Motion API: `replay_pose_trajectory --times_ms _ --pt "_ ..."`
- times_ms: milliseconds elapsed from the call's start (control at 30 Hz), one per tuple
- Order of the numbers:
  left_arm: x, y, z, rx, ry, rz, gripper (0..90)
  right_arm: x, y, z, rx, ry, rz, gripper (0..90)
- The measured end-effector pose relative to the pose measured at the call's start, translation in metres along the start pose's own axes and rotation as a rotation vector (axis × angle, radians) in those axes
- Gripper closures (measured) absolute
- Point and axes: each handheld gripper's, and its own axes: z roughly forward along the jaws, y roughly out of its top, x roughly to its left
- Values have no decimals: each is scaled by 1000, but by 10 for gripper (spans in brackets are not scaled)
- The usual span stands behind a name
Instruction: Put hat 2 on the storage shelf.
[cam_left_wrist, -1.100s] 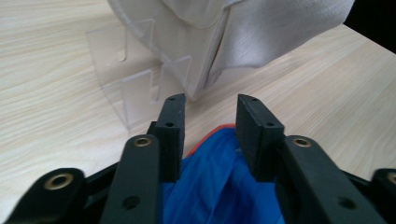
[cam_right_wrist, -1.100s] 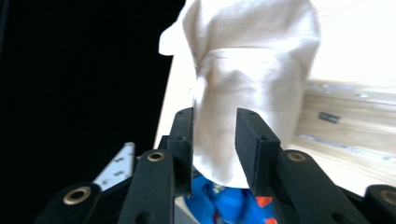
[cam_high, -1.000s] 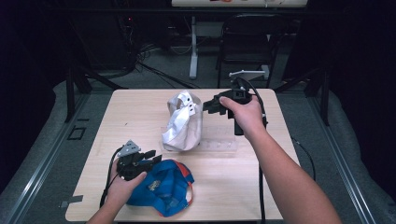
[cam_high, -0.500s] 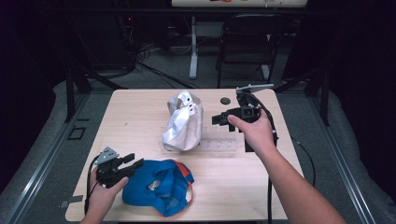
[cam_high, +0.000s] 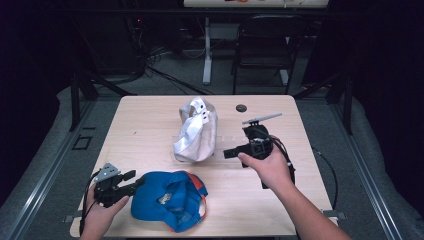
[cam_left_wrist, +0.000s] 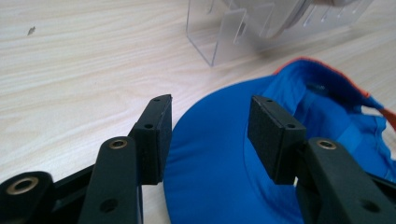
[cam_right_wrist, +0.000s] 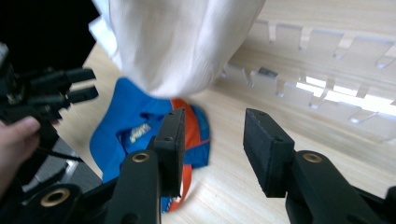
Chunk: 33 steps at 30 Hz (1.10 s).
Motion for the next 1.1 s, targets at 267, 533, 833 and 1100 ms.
replay_pose_trajectory --times_ms 267,533,833,1100 --pt "9 -11 -6 -14 -9 -48 517 4 -34 15 13 -50 -111 608" --pt "9 -16 0 11 -17 -41 528 -2 -70 32 9 -26 -109 624" --pt "4 -22 7 40 -29 -9 528 -10 -104 57 -3 117 -23 639" --pt "4 -25 8 40 -26 4 527 -21 -121 83 20 207 38 642"
